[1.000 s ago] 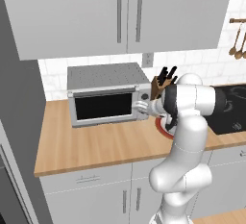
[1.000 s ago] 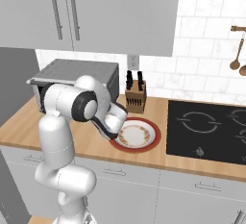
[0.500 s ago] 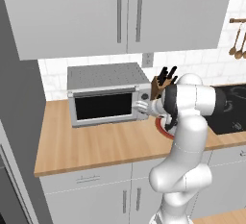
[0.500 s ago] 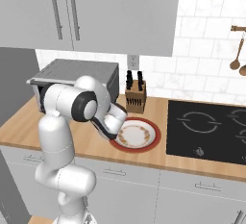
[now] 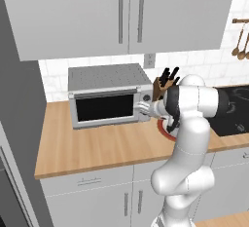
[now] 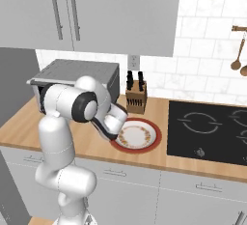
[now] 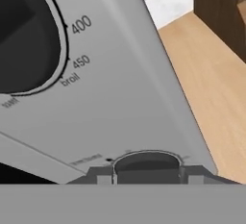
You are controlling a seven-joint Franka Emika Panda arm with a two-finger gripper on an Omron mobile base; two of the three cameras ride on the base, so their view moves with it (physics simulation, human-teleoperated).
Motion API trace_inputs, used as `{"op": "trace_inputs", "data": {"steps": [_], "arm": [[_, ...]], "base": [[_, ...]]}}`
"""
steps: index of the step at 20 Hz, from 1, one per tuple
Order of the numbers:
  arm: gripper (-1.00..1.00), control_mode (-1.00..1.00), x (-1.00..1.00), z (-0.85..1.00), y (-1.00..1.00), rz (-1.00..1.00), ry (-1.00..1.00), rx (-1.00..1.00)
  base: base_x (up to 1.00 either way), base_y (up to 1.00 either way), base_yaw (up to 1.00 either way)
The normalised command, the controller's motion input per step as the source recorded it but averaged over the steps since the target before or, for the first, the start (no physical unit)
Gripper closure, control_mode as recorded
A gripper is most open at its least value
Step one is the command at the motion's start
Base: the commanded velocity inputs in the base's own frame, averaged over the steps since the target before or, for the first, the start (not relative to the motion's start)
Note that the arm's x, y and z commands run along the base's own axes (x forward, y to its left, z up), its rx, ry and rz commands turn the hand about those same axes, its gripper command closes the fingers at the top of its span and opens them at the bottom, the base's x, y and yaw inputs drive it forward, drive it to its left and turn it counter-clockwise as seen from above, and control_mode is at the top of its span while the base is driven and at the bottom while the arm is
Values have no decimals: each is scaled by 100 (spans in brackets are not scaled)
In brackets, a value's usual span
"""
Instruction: Pick up the kebab skewer and baguette bread, and place them inside the toaster oven. Close the toaster oven door and start by setting the timer.
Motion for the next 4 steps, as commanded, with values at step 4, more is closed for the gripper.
{"op": "trace_inputs", "data": {"steps": [4], "arm": [[100,-100,0,0,-45,21,-3,36]], "base": [[0,0,0]]}}
